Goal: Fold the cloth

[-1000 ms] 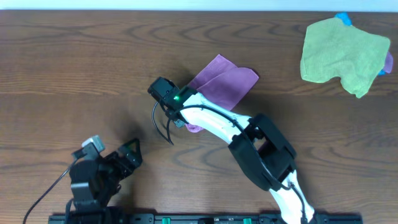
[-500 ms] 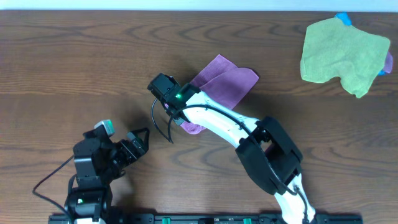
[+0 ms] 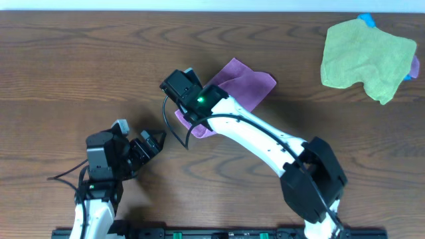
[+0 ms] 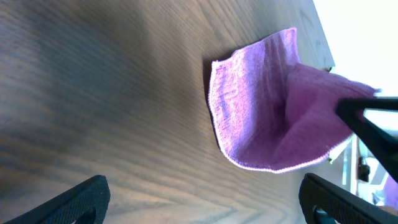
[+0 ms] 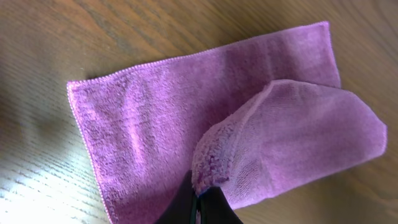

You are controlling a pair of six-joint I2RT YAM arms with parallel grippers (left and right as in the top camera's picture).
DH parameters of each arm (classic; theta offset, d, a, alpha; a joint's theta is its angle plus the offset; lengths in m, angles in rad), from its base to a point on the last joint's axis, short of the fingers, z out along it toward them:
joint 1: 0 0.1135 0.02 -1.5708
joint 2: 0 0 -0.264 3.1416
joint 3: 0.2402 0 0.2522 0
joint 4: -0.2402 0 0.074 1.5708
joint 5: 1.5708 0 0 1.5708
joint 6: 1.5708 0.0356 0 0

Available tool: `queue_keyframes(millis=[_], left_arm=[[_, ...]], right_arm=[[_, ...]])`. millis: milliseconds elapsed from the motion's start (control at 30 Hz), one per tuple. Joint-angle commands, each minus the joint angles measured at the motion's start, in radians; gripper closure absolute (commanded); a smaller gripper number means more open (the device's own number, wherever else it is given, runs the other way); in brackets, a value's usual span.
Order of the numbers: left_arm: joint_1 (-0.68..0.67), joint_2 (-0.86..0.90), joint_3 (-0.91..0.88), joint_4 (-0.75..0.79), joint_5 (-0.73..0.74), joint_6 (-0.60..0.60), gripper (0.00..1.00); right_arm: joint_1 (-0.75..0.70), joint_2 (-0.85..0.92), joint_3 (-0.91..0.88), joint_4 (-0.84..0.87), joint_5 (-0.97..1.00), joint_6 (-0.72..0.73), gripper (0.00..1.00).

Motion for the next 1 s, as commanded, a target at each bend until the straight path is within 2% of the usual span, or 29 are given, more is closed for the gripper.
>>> queue_keyframes(millis=[0,200,533,967], left_arm=[[0.002,0.056,-0.006,0.064,0.025,-0.105,0.0],[0.002,0.159,-0.006,0.222,0.051,-0.225,0.0],[0.002,0.303,0.008,0.345,0.077,-0.254,0.0],[0.002,0.322,0.129,0.33,0.074,-0.231,0.0]], right_arm=[[0.01,-0.027,0.013,-0.024,0.039,0.067,0.99],[0.013,-0.058,0.013,-0.07,0.04,0.144,0.99],[0.013,-0.145,0.013,-0.135,0.074,0.238,0.99],[0.014,-0.167,0.012,-0.504,0.17,0.64,0.99]])
